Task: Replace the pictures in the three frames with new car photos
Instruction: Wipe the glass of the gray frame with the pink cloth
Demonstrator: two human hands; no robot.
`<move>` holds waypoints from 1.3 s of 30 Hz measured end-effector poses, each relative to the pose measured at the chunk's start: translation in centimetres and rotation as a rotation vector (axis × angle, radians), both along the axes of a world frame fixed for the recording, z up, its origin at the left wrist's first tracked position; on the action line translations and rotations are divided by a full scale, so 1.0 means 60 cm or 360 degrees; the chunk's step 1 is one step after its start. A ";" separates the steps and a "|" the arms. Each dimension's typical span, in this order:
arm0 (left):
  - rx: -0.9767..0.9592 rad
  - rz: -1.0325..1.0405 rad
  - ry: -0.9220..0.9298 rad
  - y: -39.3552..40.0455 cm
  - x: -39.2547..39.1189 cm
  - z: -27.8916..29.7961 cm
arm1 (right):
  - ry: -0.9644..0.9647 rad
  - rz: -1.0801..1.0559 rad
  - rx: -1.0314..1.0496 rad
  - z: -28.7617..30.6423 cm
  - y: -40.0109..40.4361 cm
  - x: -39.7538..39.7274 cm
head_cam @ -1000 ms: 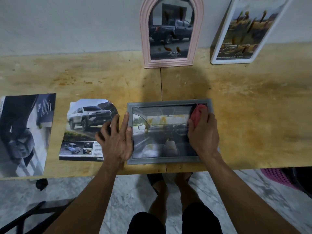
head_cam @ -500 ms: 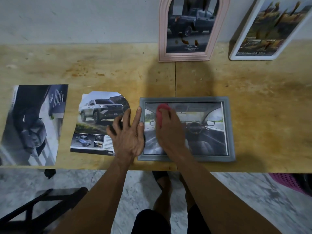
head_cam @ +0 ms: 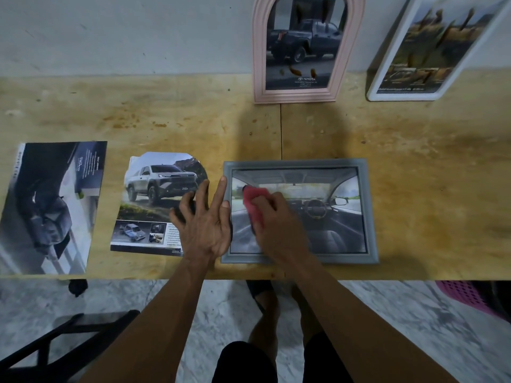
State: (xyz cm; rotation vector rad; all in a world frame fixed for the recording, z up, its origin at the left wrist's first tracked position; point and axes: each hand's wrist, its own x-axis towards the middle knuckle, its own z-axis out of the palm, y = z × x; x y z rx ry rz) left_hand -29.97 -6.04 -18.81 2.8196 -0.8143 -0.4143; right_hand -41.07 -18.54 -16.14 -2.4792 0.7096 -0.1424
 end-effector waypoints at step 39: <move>0.0006 -0.0027 -0.0021 0.001 0.002 -0.006 | 0.0005 -0.0075 -0.0055 -0.018 0.062 -0.014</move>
